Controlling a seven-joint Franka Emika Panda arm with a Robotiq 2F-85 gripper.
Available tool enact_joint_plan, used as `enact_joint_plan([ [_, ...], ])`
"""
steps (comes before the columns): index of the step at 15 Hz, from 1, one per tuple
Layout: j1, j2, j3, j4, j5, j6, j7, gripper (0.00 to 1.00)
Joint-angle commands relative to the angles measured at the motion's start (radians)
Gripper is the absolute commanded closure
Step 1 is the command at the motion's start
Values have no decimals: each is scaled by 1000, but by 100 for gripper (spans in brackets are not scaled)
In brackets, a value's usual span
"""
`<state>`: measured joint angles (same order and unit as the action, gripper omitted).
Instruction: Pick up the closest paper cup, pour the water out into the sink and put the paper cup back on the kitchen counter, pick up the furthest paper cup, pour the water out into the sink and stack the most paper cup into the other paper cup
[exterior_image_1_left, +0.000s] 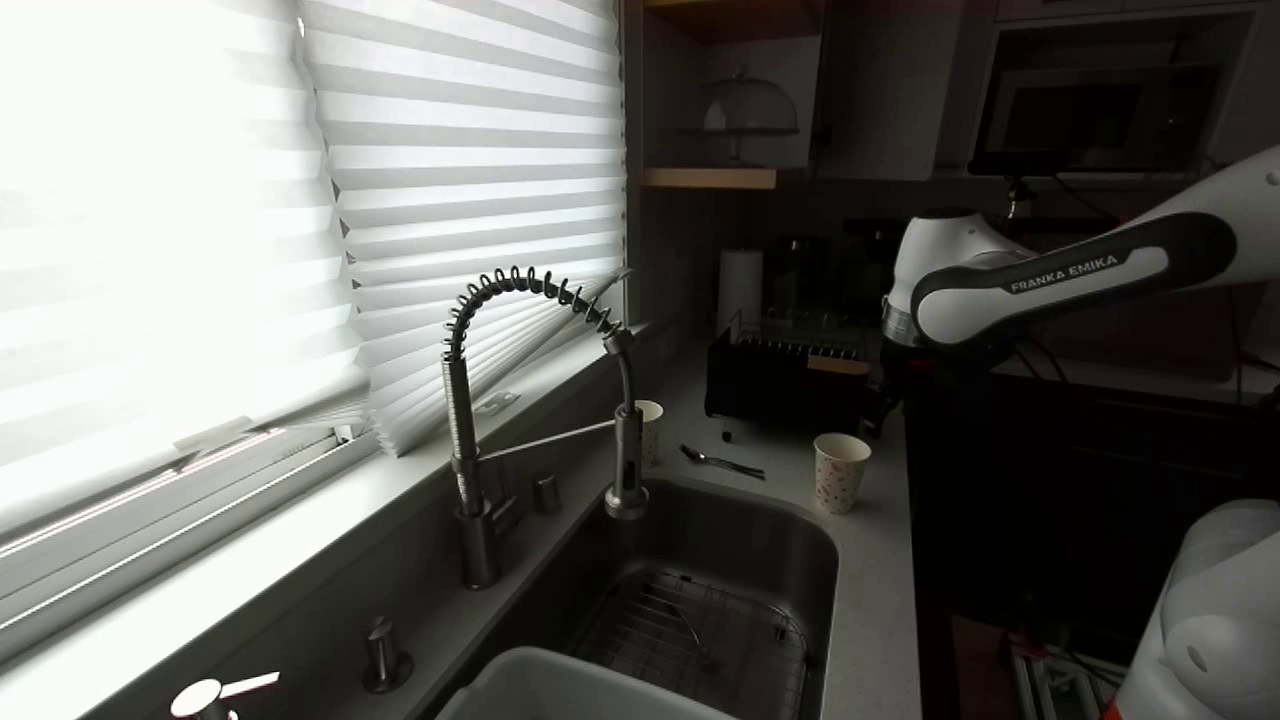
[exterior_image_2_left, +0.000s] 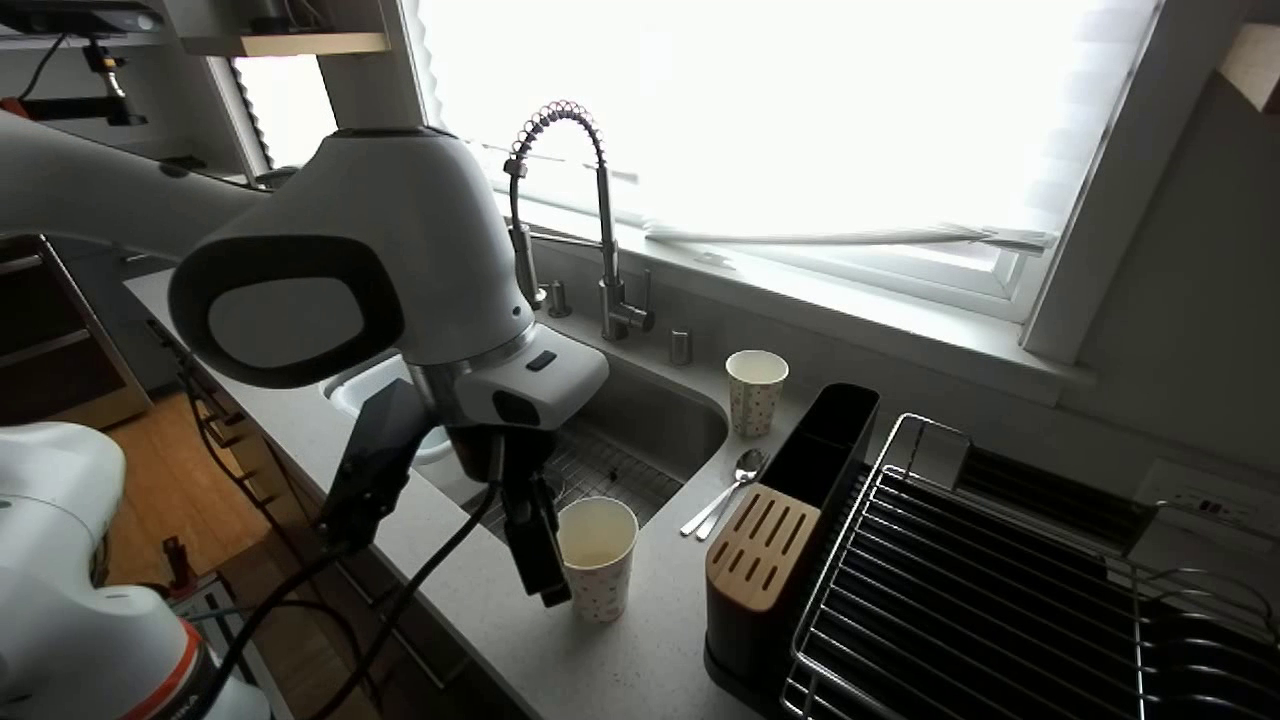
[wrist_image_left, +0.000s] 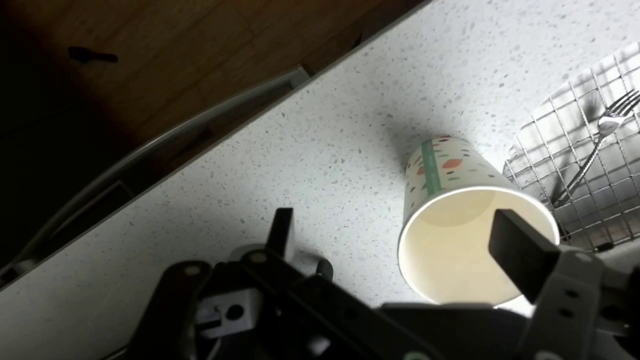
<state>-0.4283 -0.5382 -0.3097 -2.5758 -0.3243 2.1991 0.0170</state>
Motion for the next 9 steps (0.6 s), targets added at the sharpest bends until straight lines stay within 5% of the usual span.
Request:
enact_joint_plan([
  [1, -5, 46, -13, 18, 23, 30, 2, 0],
  [9, -2, 100, -32, 35, 85, 38, 12, 0],
])
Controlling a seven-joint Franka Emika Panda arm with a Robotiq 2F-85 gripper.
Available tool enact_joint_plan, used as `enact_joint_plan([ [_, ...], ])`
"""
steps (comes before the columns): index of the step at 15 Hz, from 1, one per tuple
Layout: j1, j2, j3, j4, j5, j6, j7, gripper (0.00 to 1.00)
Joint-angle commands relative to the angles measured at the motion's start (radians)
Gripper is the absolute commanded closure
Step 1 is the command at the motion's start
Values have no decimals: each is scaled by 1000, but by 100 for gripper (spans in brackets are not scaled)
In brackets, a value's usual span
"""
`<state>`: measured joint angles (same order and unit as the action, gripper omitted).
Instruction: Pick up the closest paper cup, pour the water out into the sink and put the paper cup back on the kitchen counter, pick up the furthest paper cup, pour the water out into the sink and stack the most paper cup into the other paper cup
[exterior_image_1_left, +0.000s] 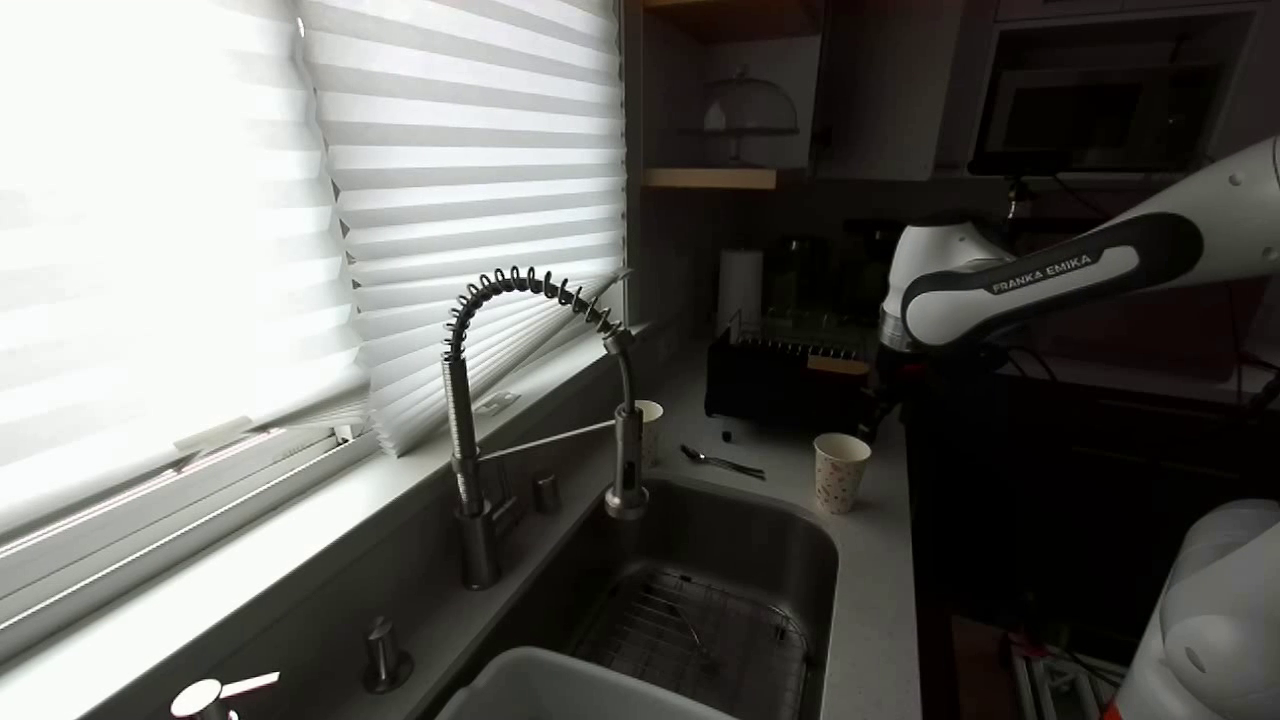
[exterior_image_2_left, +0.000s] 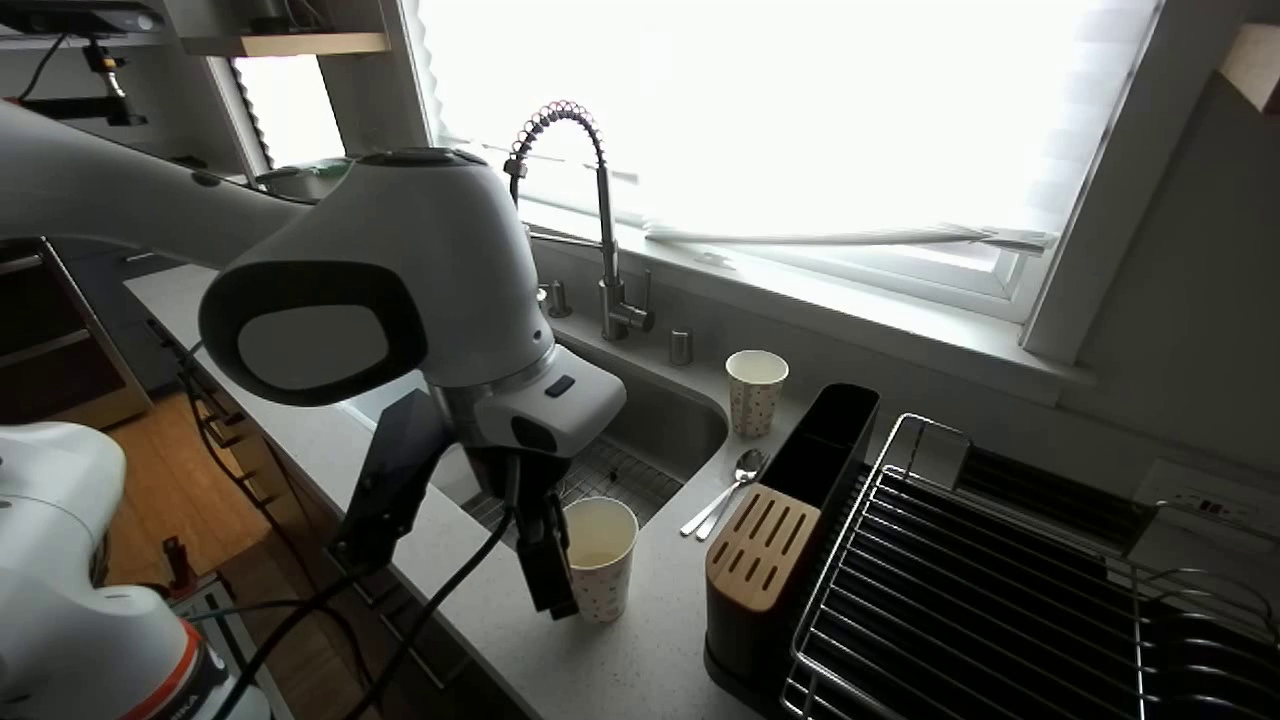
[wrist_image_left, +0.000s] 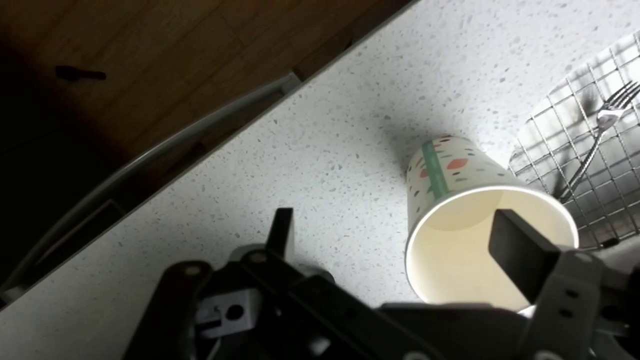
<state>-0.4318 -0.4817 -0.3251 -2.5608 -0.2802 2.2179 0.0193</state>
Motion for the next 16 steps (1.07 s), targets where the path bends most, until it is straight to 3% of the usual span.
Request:
enact_joint_plan([
  [1, 2, 49, -21, 22, 53, 20, 6, 0],
  [7, -7, 94, -26, 29, 69, 74, 39, 0],
  [9, -5, 108, -28, 28, 80, 84, 46, 5],
  [10, -3, 115, -27, 29, 87, 81, 47, 26],
  [11, -3, 120, -26, 29, 90, 82, 49, 30],
  [16, -1, 141, -27, 32, 104, 85, 46, 70],
])
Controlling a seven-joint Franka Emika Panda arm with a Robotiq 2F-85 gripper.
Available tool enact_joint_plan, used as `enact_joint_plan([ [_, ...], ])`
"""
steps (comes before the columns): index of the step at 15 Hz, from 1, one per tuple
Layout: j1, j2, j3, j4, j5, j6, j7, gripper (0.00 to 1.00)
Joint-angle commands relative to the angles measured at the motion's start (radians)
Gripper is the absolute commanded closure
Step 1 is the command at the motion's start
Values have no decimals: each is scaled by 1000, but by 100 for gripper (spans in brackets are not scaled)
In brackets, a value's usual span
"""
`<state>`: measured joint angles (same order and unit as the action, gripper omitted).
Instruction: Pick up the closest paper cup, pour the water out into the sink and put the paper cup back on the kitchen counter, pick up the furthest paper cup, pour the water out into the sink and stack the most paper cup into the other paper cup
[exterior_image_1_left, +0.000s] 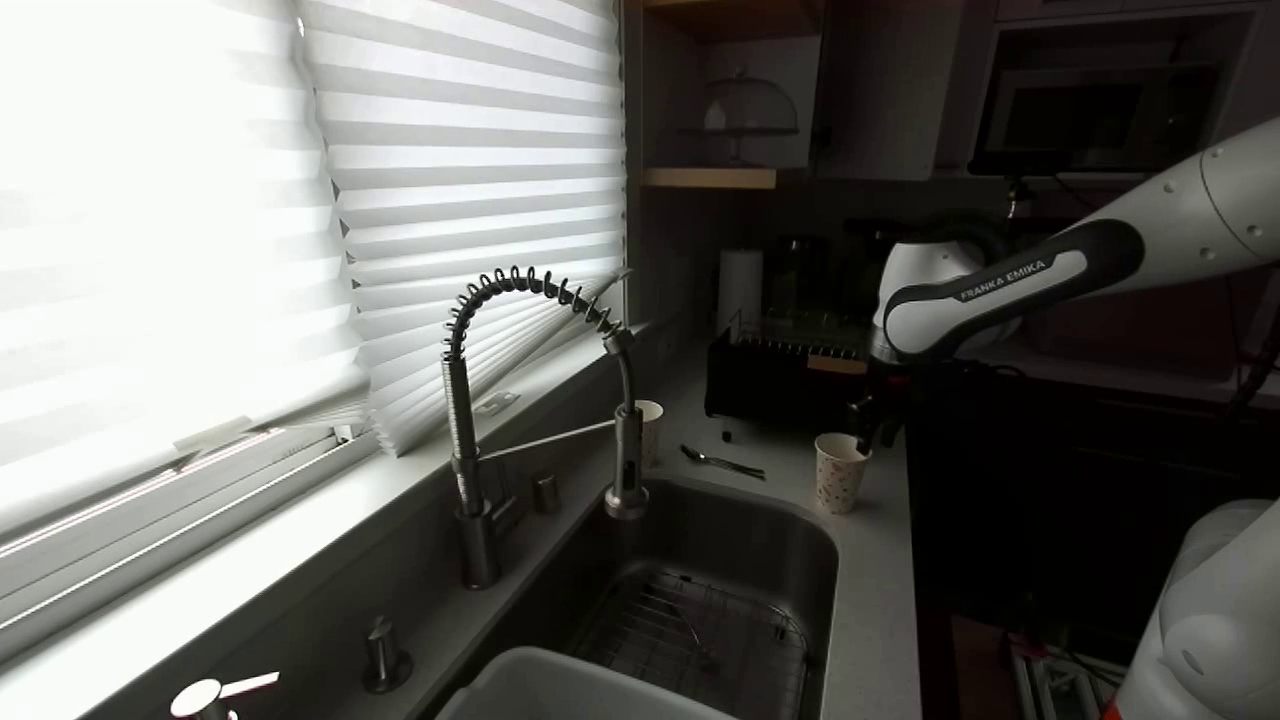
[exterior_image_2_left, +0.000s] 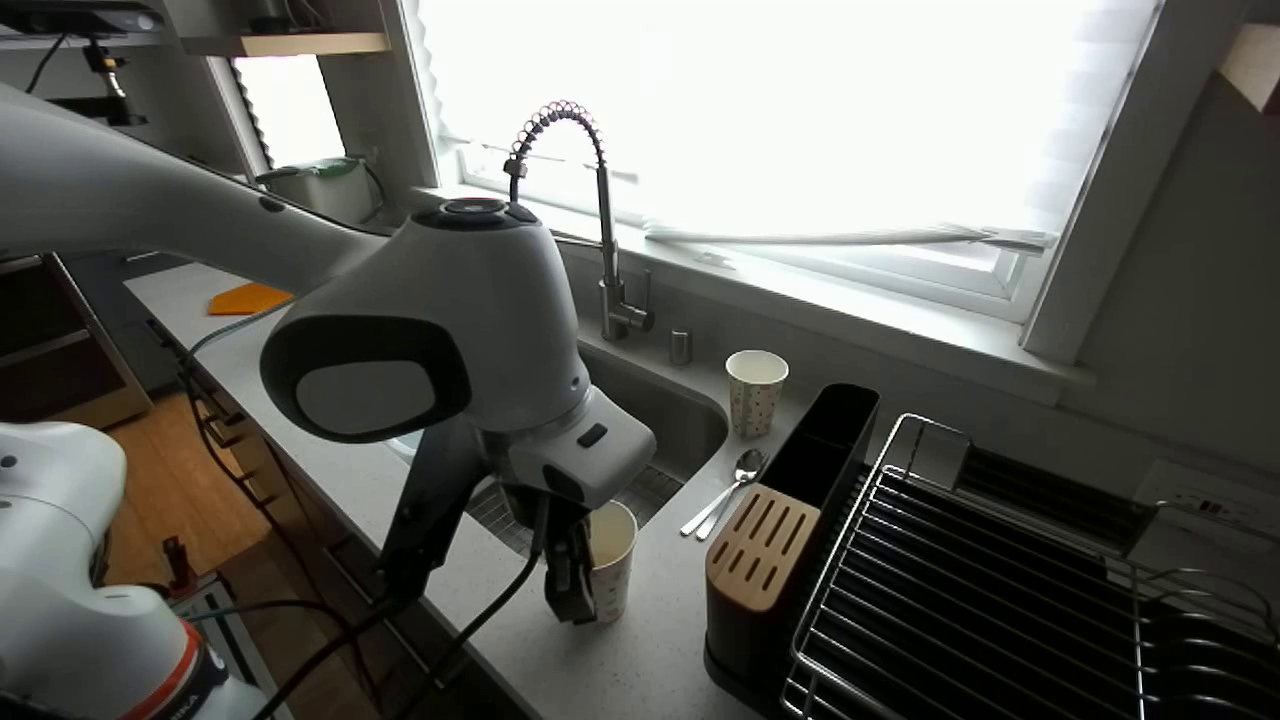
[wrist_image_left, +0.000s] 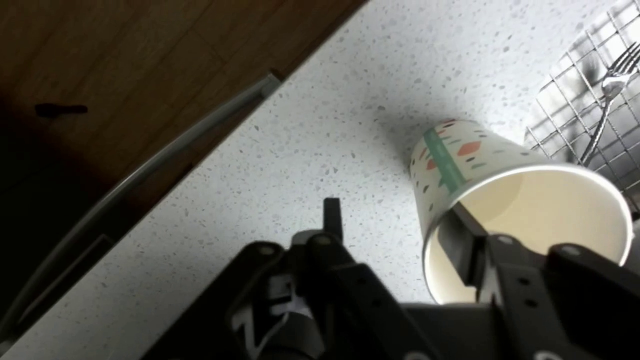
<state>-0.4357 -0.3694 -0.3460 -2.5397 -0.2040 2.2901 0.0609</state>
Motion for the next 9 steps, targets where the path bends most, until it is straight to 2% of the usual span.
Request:
enact_joint_plan([
  [1, 3, 31, -6, 12, 29, 14, 4, 77],
  [4, 4, 37, -6, 13, 35, 16, 2, 100],
  [9, 11, 16, 8, 19, 38, 9, 3, 99],
])
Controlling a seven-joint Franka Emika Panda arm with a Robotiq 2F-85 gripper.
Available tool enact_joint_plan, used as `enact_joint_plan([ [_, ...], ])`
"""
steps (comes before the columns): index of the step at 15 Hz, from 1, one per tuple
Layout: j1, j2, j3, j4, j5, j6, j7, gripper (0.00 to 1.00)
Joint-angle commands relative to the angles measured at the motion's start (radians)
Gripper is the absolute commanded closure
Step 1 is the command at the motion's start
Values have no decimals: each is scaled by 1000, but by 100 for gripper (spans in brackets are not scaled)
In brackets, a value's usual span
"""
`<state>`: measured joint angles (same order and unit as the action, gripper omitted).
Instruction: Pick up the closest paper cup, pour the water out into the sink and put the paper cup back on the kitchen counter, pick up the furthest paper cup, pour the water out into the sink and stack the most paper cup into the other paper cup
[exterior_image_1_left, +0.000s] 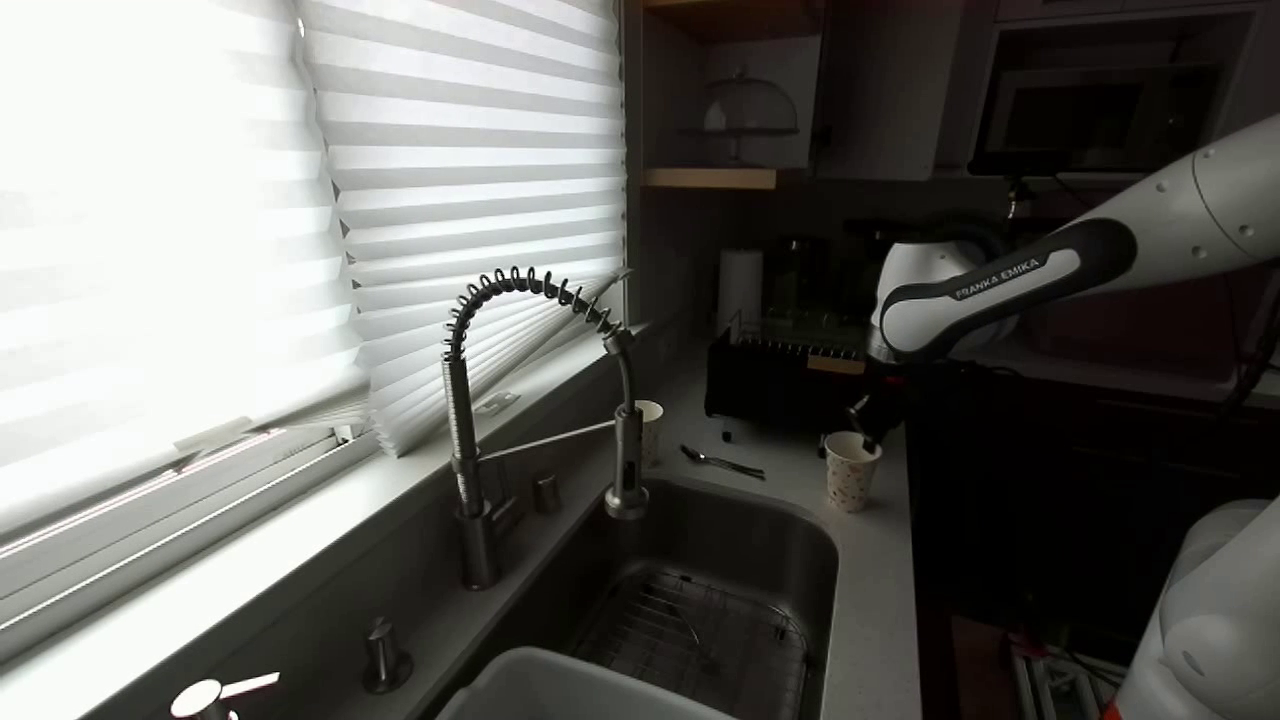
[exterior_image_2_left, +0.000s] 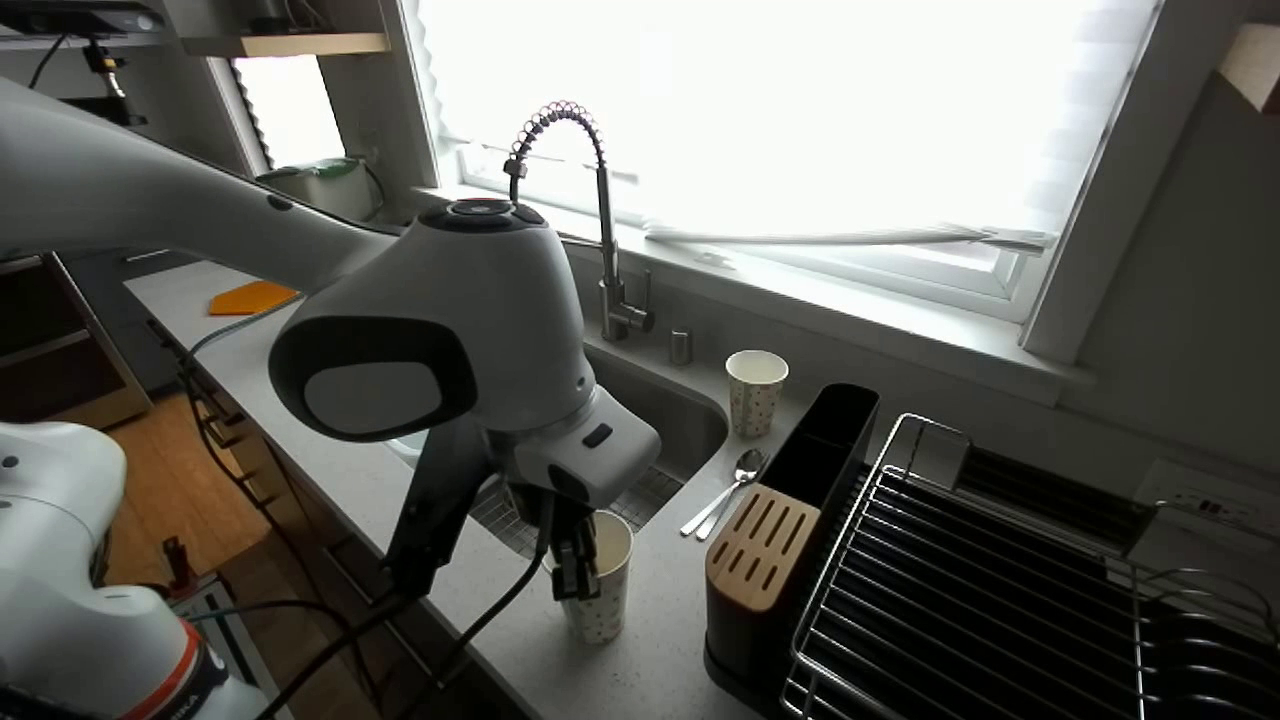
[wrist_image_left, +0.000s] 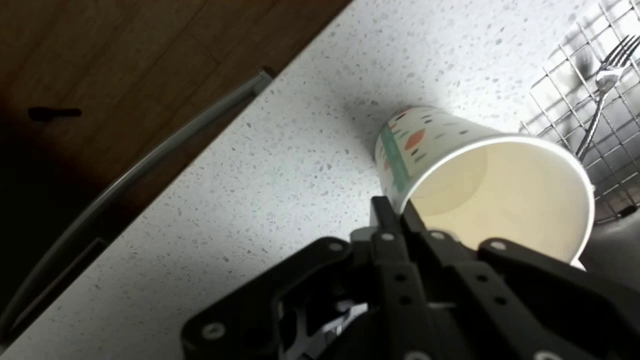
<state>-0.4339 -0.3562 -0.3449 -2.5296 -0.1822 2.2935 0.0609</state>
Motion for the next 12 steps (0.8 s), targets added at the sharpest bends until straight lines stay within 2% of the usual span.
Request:
enact_joint_plan([
  [1, 13, -10, 16, 10, 11, 2, 4, 99],
  [7, 54, -105, 137, 20, -60, 8, 21, 99],
  [10, 64, -145, 221, 6, -156, 74, 55, 99],
  [12, 54, -156, 281, -17, -245, 168, 126, 99],
])
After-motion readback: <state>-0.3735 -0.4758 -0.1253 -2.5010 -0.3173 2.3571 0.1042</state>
